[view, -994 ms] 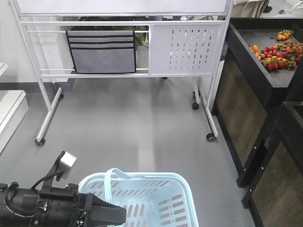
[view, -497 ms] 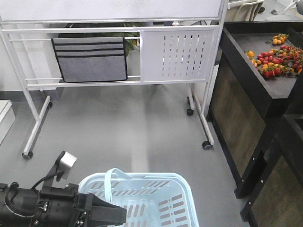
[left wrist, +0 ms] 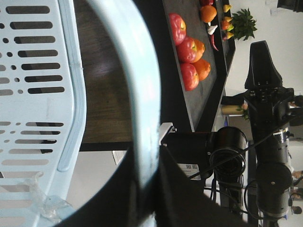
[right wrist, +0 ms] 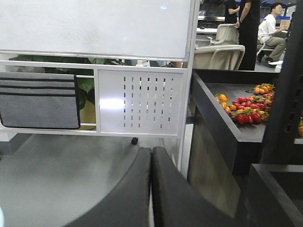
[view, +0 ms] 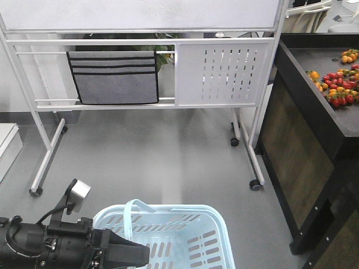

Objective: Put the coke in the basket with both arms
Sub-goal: 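Drive past the whiteboard stand carrying the basket in the left gripper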

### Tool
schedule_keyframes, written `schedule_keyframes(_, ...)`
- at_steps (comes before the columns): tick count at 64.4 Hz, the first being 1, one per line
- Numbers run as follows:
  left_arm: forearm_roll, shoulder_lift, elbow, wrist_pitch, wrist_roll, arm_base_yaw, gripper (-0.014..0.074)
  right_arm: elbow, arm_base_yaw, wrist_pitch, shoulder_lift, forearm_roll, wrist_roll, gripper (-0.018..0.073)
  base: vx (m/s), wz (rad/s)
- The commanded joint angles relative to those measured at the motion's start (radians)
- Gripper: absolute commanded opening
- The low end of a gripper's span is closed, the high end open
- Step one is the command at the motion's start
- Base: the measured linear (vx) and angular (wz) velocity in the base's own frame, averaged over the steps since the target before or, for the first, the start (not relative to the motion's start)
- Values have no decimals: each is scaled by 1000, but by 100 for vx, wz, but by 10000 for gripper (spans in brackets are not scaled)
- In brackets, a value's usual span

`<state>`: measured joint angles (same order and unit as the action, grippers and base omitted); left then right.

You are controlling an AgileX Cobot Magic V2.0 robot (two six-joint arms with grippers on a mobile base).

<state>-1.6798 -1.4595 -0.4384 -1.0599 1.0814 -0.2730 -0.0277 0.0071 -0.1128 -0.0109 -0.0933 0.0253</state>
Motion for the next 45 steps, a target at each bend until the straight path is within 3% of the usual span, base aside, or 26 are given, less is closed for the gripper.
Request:
schedule_keyframes(1, -85, 35, -17, -77, 9, -7, -6, -8, -5, 73, -12, -4, -6, -10, 15, 7)
schedule_keyframes(45, -85, 35, -17, -77, 9, -7, -6, -8, -5, 72, -12, -4, -6, -10, 16, 4)
